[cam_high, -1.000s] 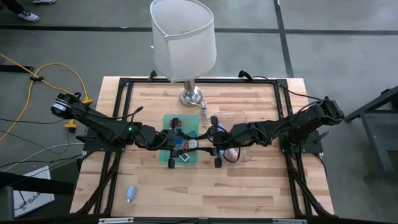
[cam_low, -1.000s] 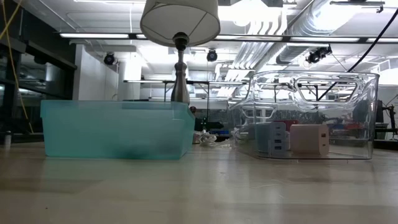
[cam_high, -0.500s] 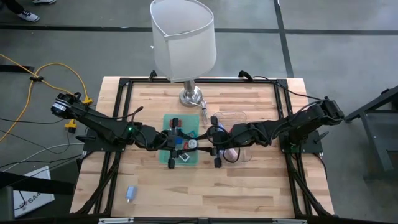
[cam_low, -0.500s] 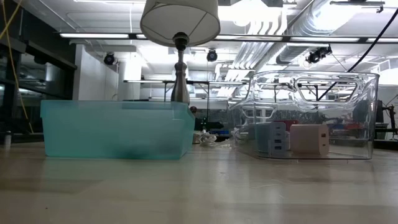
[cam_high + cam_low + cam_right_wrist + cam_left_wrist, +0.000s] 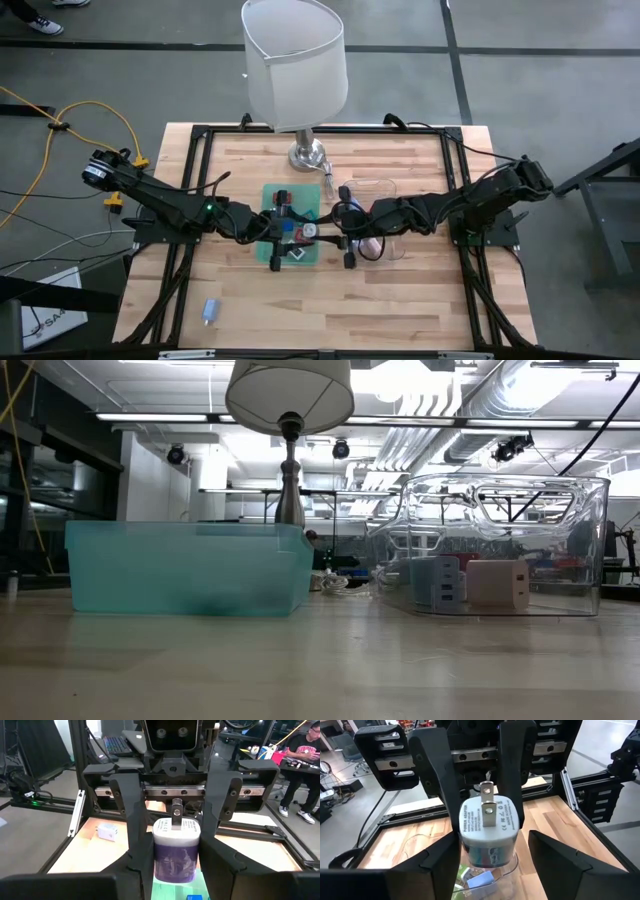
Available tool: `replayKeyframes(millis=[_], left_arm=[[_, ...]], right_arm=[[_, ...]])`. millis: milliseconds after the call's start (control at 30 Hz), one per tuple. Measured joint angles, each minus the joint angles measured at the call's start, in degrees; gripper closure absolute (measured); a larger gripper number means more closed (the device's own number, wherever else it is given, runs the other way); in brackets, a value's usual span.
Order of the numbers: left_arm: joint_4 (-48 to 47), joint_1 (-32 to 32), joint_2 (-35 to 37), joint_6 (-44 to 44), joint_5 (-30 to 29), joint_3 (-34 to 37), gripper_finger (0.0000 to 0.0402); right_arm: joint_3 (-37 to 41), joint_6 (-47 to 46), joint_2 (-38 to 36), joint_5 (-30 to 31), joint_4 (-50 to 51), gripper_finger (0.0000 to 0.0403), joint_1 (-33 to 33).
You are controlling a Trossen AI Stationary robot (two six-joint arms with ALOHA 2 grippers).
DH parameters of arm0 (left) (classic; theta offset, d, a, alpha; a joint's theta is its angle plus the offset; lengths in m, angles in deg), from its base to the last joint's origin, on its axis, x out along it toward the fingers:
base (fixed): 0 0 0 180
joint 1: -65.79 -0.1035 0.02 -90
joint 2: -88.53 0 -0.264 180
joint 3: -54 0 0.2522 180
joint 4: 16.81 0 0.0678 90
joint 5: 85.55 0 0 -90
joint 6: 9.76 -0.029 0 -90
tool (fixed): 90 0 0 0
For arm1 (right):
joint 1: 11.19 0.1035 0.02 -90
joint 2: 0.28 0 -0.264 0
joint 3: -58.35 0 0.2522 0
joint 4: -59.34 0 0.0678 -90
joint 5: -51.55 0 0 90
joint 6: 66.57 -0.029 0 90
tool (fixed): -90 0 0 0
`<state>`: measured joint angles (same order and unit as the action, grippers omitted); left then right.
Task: Pick & Place Office items
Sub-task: Put the purple charger adapter into the transparent bin
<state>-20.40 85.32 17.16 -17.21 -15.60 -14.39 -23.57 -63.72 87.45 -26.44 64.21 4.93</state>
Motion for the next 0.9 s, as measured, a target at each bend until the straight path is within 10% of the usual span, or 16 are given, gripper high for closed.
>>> replayKeyframes(millis=[900], left_arm=[[0.81,-0.04,0.11,0.57,-1.54,-0.07,0.0174]], right_arm=[[0.09,-4.64,0.11,3.12,8.49,0.0287,0.68]])
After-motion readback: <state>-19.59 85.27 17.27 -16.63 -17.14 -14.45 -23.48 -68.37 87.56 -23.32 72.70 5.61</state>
